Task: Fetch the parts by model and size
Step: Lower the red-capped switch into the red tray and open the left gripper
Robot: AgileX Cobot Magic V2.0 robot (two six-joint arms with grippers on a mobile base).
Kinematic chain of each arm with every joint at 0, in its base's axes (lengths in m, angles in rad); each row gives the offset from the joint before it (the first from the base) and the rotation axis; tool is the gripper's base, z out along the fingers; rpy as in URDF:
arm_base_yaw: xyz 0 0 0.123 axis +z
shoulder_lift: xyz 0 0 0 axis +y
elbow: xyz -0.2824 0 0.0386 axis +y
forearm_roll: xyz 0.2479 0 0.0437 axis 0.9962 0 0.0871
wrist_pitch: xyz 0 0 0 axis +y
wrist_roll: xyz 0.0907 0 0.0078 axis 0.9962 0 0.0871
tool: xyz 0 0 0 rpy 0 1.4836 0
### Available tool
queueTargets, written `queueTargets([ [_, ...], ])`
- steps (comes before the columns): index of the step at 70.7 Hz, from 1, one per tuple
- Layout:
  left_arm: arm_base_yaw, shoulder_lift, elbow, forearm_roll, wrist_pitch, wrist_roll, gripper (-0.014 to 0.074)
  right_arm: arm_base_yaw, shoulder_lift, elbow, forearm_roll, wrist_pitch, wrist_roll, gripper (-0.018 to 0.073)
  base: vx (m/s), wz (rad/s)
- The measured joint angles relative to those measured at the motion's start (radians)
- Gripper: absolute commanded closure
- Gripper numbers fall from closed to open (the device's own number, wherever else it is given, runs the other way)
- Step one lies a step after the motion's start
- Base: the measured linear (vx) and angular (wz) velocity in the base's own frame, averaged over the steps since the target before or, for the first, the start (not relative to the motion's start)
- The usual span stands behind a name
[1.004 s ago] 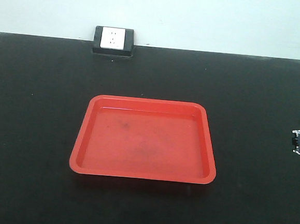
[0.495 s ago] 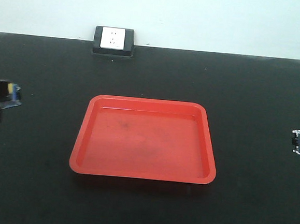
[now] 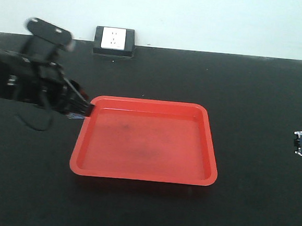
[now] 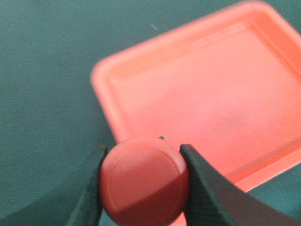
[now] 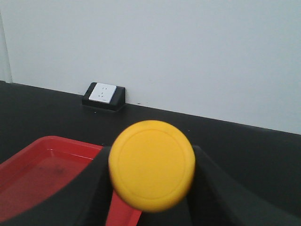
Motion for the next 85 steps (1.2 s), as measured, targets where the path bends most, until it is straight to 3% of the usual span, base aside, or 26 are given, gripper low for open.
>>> queueTargets([
  [30, -0.015, 0.346, -0.182, -0.025, -0.021, -0.003, 0.0593, 0.000, 0.000, 0.000, 0.000, 0.000, 0.000, 0.0569, 0.00, 0.00],
  [56, -0.015, 0.473, -0.202, -0.045, -0.068, -0.003, 0.0563, 0.000, 0.000, 0.000, 0.000, 0.000, 0.000, 0.0569, 0.00, 0.00],
  [71, -0.015, 0.504, -0.202, -0.045, -0.085, -0.003, 0.0474, 0.000, 0.000, 0.000, 0.000, 0.000, 0.000, 0.0569, 0.00, 0.00],
  [85, -0.015, 0.516, -0.202, -0.045, -0.067, -0.003, 0.0297, 0.000, 0.000, 0.000, 0.000, 0.000, 0.000, 0.0569, 0.00, 0.00],
])
